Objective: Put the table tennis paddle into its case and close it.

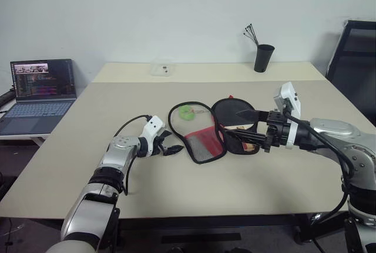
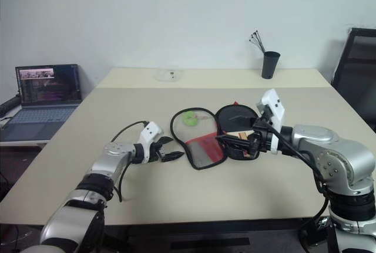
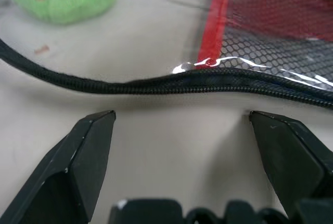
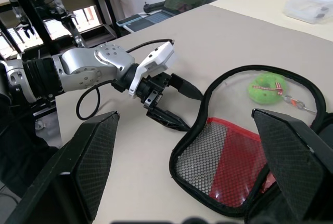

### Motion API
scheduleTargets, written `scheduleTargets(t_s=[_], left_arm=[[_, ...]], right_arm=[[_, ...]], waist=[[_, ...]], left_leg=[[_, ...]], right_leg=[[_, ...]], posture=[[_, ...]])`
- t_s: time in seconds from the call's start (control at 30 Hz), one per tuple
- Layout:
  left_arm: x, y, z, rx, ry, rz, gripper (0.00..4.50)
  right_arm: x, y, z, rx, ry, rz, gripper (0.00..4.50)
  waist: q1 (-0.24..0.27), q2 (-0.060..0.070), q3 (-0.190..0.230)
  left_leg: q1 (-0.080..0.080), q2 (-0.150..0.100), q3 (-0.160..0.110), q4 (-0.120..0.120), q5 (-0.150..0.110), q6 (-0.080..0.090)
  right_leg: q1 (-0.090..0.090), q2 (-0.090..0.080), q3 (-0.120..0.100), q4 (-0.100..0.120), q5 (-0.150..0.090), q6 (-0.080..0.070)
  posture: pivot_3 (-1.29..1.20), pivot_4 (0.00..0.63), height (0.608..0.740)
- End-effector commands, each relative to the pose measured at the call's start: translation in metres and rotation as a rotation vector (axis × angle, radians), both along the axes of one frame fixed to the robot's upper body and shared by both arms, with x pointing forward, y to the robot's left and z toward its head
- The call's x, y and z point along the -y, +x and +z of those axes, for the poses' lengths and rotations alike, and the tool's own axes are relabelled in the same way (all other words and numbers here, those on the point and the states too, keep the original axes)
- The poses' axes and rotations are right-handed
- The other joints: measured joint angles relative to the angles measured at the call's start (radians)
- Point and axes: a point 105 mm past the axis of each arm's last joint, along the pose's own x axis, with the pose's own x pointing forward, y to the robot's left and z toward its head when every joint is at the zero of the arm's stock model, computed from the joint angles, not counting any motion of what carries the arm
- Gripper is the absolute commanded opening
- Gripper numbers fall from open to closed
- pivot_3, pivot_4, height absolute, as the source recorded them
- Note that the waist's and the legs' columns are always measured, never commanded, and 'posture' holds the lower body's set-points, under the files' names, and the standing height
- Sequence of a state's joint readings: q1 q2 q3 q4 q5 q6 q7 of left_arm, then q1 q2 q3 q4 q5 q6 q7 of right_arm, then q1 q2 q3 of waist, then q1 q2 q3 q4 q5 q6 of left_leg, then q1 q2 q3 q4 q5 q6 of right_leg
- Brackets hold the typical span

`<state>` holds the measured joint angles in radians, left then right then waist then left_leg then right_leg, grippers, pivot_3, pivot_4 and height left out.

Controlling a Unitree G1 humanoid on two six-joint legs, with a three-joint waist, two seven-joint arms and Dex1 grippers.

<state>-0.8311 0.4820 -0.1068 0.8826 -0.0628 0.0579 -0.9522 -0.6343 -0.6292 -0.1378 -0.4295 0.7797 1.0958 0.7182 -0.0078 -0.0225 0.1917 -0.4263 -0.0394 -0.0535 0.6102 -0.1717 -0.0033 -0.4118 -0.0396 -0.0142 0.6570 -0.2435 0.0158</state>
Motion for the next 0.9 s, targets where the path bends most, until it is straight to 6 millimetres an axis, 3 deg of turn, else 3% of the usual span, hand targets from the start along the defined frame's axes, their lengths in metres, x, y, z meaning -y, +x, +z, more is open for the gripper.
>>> scheduleTargets(t_s=[0.03,0.07,0.17,0.5,0.53,0.7,0.9], left_arm=[[-0.005,0.008,0.018,0.055,-0.008,0.014,4.5],[-0.006,0.008,0.018,0.057,-0.008,0.018,4.5],[-0.007,0.01,0.018,0.061,-0.026,0.036,3.91],[0.009,0.014,0.006,0.0,-0.052,0.049,0.25],[0.012,0.015,0.005,-0.004,-0.046,0.049,0.04],[0.031,0.023,0.011,0.013,-0.051,0.039,0.04],[0.06,0.032,0.046,0.111,-0.073,-0.039,0.04]], right_arm=[[0.003,-0.006,0.01,0.052,0.016,0.0,4.49],[0.003,-0.006,0.009,0.051,0.016,-0.001,4.49],[0.002,-0.006,0.007,0.047,0.015,0.0,4.5],[0.001,-0.002,0.006,0.051,0.005,-0.001,4.5],[0.0,-0.002,0.006,0.051,0.005,-0.002,4.5],[0.0,-0.001,0.006,0.055,0.003,-0.007,4.5],[0.008,-0.002,0.003,0.053,-0.018,-0.039,4.5]], waist=[[0.0,0.0,0.0],[0.0,0.0,0.0],[0.0,0.0,0.0],[0.005,0.0,0.0],[0.006,0.0,0.0],[0.008,-0.001,0.0],[0.01,-0.006,0.003]], left_leg=[[0.0,0.0,0.0,0.0,0.0,0.0],[0.0,0.0,0.0,0.0,0.0,0.0],[0.0,0.0,0.0,0.0,0.0,0.0],[0.0,0.0,0.0,0.001,0.0,0.0],[0.0,0.0,0.0,0.001,0.0,0.0],[0.0,-0.001,-0.001,0.002,0.0,0.0],[-0.001,-0.001,-0.001,0.003,0.0,0.0]], right_leg=[[0.0,0.0,0.0,0.0,0.0,0.0],[0.0,0.0,0.0,0.0,0.0,0.0],[0.0,0.0,0.0,0.0,0.0,0.0],[0.0,0.0,0.0,0.0,0.0,0.0],[0.0,0.0,0.0,0.0,0.0,0.0],[0.001,0.0,-0.001,0.001,0.001,0.001],[0.001,0.0,-0.001,0.0,0.001,0.002]], posture=[[0.0,0.15,0.74],[0.0,0.15,0.74],[0.0,0.15,0.74],[0.0,0.15,0.74],[0.0,0.15,0.74],[0.0,0.15,0.74],[0.0,0.15,0.74]])
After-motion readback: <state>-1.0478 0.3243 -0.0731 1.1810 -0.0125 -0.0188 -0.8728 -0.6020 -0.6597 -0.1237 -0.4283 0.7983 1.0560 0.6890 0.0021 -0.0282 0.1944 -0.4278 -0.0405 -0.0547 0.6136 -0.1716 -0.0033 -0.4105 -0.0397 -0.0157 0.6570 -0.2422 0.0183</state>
